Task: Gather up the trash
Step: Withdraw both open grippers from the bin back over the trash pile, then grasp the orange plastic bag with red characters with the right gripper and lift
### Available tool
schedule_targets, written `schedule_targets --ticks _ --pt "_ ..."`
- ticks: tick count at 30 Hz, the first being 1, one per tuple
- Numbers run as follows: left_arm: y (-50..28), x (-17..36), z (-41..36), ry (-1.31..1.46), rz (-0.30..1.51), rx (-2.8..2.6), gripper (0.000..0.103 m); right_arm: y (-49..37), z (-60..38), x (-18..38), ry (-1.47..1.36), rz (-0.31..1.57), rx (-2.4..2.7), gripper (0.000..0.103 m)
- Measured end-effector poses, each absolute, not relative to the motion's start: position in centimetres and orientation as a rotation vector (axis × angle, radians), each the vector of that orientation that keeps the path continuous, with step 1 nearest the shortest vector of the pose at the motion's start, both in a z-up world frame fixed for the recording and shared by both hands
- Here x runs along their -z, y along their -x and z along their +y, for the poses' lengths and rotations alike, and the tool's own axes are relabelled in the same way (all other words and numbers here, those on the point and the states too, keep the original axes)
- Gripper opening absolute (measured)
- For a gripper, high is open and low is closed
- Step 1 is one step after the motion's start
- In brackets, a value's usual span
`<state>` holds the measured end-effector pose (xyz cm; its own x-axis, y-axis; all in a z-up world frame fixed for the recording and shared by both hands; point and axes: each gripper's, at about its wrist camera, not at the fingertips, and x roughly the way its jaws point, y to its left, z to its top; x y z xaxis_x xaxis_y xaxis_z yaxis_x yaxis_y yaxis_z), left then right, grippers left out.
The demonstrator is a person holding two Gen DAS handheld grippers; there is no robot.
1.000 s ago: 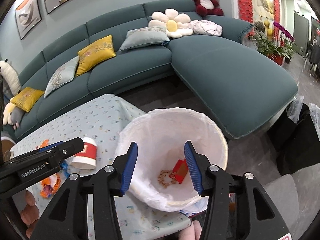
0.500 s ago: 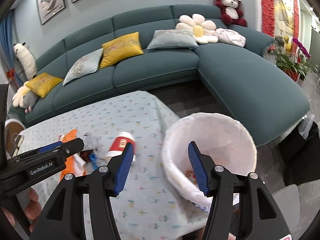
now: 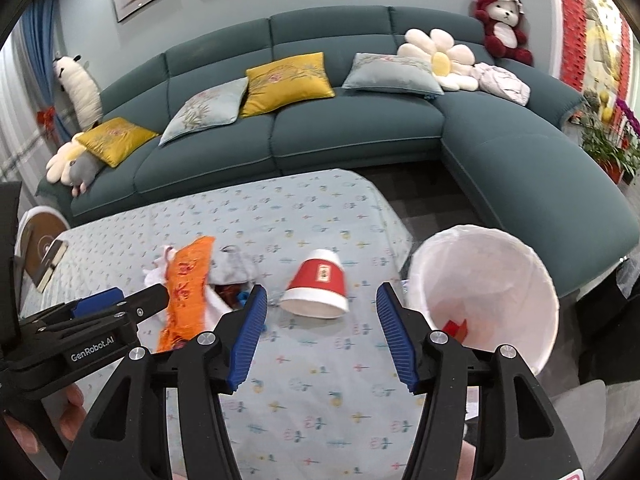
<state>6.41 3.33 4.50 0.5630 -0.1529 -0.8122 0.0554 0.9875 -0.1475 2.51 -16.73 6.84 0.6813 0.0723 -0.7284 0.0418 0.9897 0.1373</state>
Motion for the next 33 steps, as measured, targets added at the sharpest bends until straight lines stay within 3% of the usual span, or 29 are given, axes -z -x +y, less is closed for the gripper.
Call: schedule_targets --ticks 11,24,33 --pt "-6.6 -0.9 10.7 0.175 1.035 0.012 0.071 -2.7 -12.9 -3.6 -0.145 0.899 -0.031 0.056" --pt "-7.2 5.3 11.3 0.248 1.183 0.019 0.071 -3.4 -10.5 -0.3 -0.13 0.976 -0.05 0.056" --pt "-8.5 2.2 12.6 0.266 1.093 -0.013 0.071 -7.4 -7.8 -0.2 -0.131 0.977 -0.144 0.056"
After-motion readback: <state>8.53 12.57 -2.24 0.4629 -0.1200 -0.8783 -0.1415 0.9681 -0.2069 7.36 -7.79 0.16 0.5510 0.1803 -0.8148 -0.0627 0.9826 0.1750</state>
